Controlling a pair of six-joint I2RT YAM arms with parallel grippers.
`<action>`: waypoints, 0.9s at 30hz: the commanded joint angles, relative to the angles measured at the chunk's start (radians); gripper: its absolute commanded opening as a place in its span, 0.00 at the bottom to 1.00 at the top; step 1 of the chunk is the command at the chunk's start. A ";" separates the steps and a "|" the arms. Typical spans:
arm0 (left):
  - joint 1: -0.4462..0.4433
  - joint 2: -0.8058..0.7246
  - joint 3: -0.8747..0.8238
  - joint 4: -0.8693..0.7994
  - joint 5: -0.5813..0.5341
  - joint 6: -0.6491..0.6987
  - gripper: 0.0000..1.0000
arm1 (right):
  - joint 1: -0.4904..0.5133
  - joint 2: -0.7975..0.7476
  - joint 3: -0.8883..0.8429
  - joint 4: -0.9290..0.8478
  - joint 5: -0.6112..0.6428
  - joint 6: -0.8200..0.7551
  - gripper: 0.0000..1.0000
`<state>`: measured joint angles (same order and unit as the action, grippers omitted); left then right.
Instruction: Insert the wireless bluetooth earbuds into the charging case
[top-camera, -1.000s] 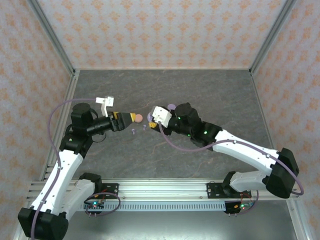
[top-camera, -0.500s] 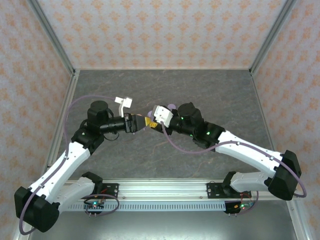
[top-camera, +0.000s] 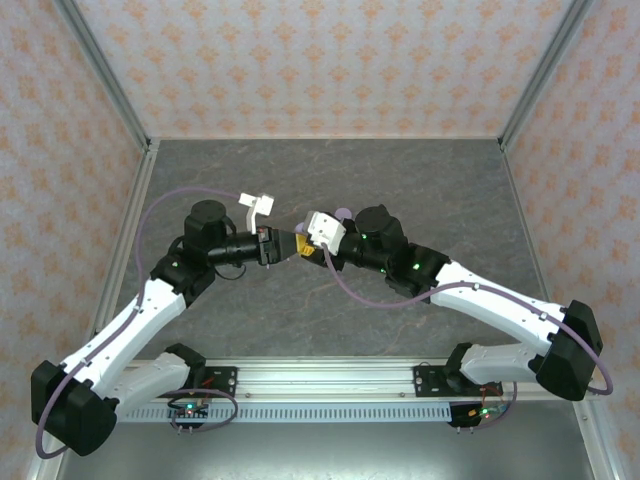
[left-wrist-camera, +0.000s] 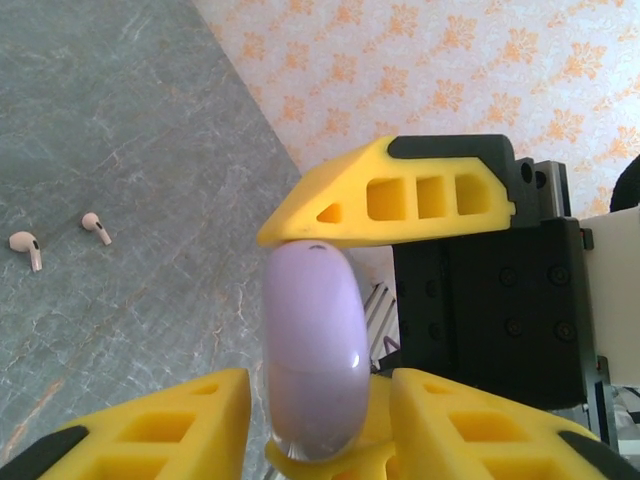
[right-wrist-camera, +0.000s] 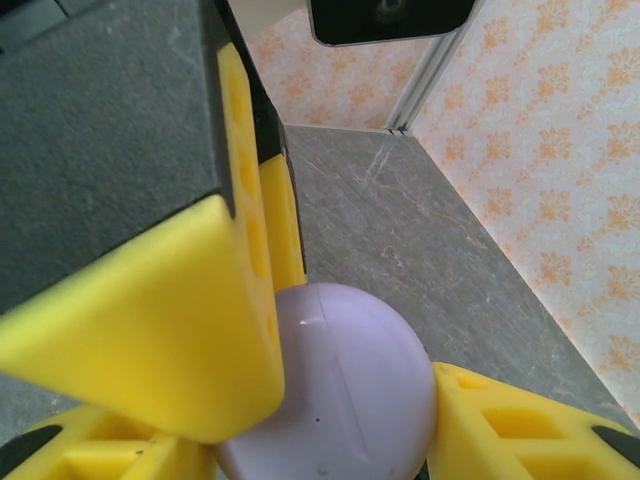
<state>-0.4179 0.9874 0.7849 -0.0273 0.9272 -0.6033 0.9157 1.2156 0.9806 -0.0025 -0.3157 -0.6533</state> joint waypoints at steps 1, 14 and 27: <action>-0.011 0.005 0.033 0.043 -0.013 0.004 0.37 | 0.003 0.002 0.022 0.019 -0.036 0.023 0.50; -0.023 -0.021 0.037 -0.014 -0.089 0.091 0.22 | -0.001 -0.027 0.039 -0.107 0.023 0.098 0.71; -0.133 -0.056 -0.003 0.041 -0.210 0.539 0.00 | -0.250 -0.250 -0.139 0.053 -0.303 0.635 0.84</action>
<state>-0.5209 0.9577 0.7837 -0.0547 0.7540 -0.2283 0.6914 0.9581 0.8669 -0.0444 -0.4908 -0.2363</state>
